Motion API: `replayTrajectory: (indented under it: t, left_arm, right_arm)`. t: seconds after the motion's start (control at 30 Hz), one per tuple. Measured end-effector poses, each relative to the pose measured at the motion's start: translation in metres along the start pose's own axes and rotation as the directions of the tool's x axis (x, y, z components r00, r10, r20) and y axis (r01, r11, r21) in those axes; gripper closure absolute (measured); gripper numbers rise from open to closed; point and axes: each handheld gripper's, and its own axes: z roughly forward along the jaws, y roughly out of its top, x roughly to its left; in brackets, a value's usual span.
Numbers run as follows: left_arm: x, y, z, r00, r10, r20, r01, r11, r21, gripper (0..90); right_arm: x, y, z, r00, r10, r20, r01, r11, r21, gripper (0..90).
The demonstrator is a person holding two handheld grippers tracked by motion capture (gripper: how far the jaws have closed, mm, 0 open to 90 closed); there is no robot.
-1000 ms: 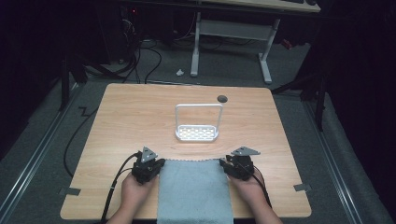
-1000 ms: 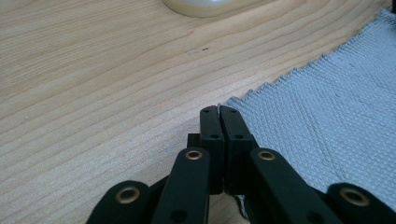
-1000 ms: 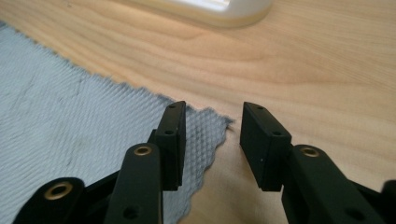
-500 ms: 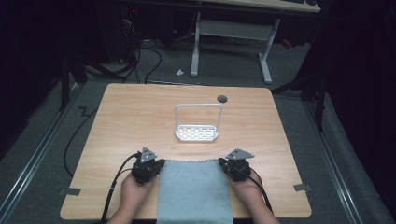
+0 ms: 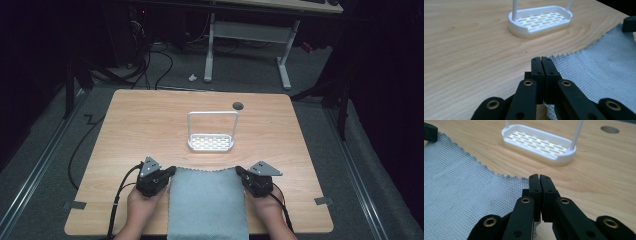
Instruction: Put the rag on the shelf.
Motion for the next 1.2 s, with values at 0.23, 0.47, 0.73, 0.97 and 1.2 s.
replayTrajectory:
  t: [0.23,0.47,0.73,0.97,1.2]
  left_arm:
    - [-0.008,0.018,-0.014,0.9999,0.01,0.003,-0.01,0.9971,-0.075,89.0]
    - [-0.012,0.039,-0.023,0.9994,0.03,-0.016,-0.032,0.9907,-0.132,89.0]
    - [-0.017,0.063,-0.033,0.9981,0.056,-0.028,-0.06,0.9779,-0.2,89.1]
    - [-0.018,0.084,-0.04,0.9974,0.063,-0.034,-0.07,0.9654,-0.251,89.1]
    - [-0.016,0.102,-0.047,0.997,0.058,-0.052,-0.071,0.9525,-0.296,89.1]
  right_arm:
    - [0.001,0.011,-0.015,0.9999,0.002,0.015,-0.001,0.997,-0.072,89.7]
    - [-0.003,0.034,-0.028,0.9996,0.001,0.029,0.003,0.989,-0.148,89.7]
    - [-0.008,0.057,-0.04,0.9991,-0.003,0.041,0.012,0.976,-0.218,89.7]
    - [-0.013,0.081,-0.055,0.9986,-0.003,0.052,0.018,0.958,-0.285,89.7]
    - [-0.017,0.099,-0.064,0.9979,0.001,0.065,0.021,0.945,-0.326,89.7]
